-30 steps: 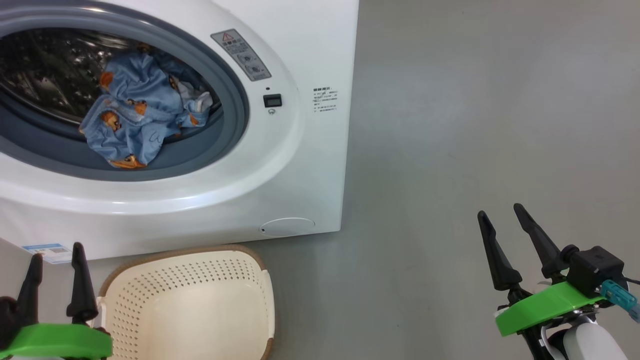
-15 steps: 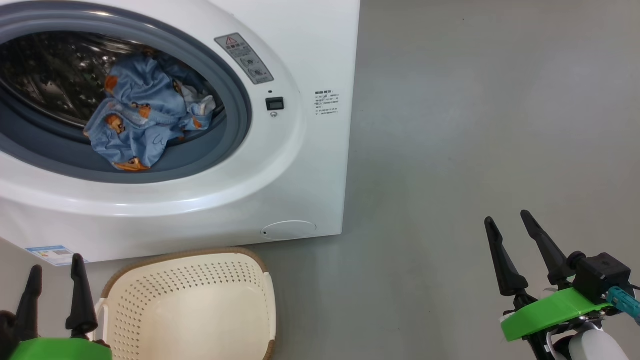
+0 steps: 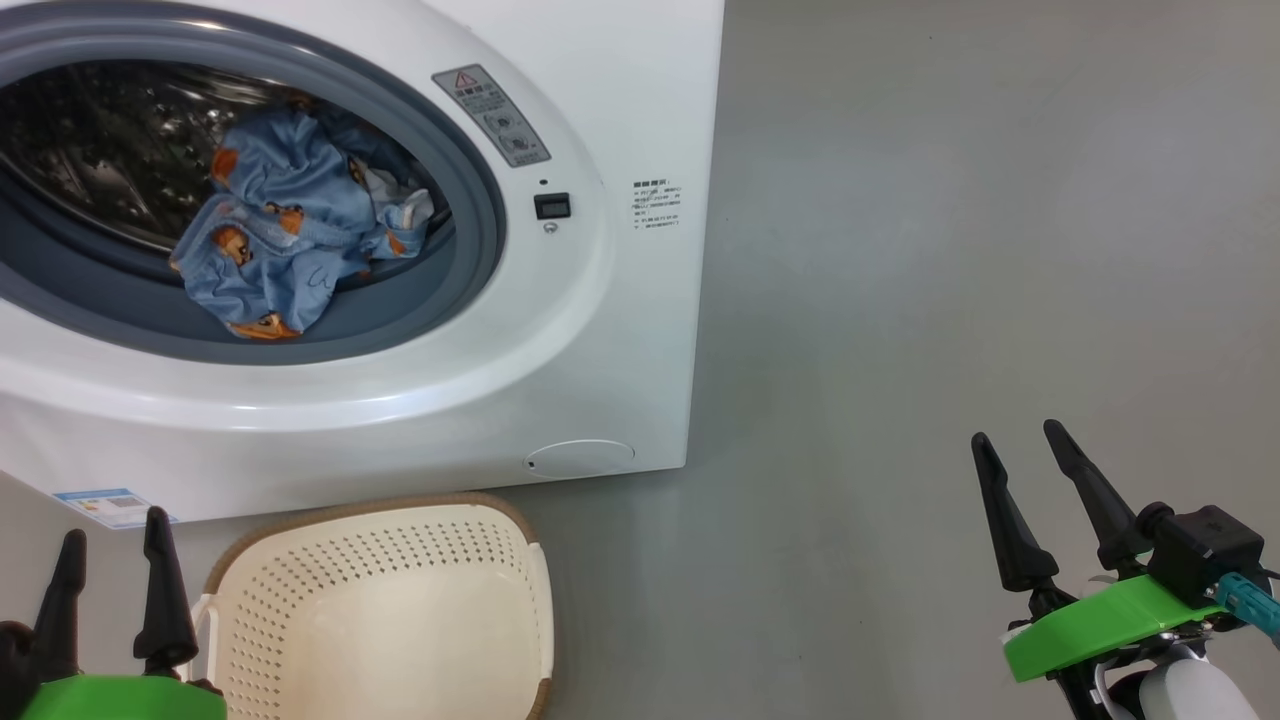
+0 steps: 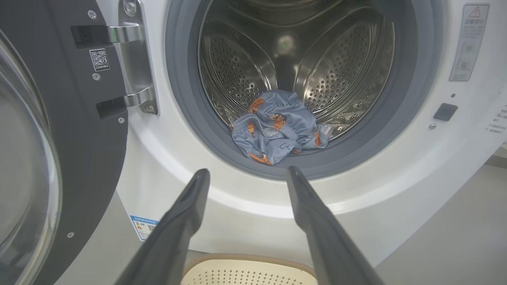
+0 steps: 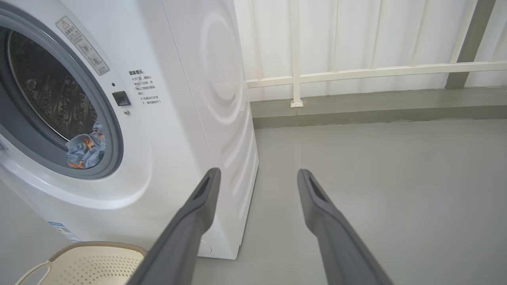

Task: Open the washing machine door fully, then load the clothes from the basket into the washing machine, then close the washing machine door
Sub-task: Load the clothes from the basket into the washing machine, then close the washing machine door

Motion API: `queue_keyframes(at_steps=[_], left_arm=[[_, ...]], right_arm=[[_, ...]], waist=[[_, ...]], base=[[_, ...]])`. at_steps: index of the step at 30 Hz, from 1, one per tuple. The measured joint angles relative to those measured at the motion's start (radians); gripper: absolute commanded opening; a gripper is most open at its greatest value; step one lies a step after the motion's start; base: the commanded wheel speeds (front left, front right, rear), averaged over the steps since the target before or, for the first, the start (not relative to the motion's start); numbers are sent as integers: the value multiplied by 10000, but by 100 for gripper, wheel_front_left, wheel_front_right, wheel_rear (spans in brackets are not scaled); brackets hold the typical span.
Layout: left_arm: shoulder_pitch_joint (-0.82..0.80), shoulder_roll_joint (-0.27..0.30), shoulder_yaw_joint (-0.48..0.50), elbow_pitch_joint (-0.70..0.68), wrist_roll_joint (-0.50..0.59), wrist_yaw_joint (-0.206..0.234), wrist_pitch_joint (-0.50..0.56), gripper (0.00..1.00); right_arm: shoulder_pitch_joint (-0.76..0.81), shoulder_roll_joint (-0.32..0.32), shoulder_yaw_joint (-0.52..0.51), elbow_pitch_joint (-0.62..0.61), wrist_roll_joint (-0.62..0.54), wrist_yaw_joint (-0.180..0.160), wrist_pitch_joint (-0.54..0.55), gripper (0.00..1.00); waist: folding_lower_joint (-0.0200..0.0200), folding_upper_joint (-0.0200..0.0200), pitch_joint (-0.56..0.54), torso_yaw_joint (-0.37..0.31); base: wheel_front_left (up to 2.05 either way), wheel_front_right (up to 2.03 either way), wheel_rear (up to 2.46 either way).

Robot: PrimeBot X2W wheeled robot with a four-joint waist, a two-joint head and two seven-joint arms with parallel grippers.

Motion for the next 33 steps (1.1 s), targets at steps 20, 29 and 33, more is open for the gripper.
queue_keyframes(at_steps=[20, 29, 33], left_arm=[[-8, -23, -148, -82, -98, 0, 0, 100], [-7, -23, -268, -150, -98, 0, 0, 100], [-7, -35, -263, -148, -98, 0, 0, 100]], right_arm=[[-1, -4, -6, -29, 0, 0, 0, 100], [0, -12, -4, -31, 0, 0, 0, 100], [0, -10, 4, -31, 0, 0, 0, 100]], waist=[[0, 0, 76, 25], [0, 1, 21, 55], [0, 0, 19, 141]], base=[[-79, 79, 0], [-8, 8, 0], [0, 0, 0]])
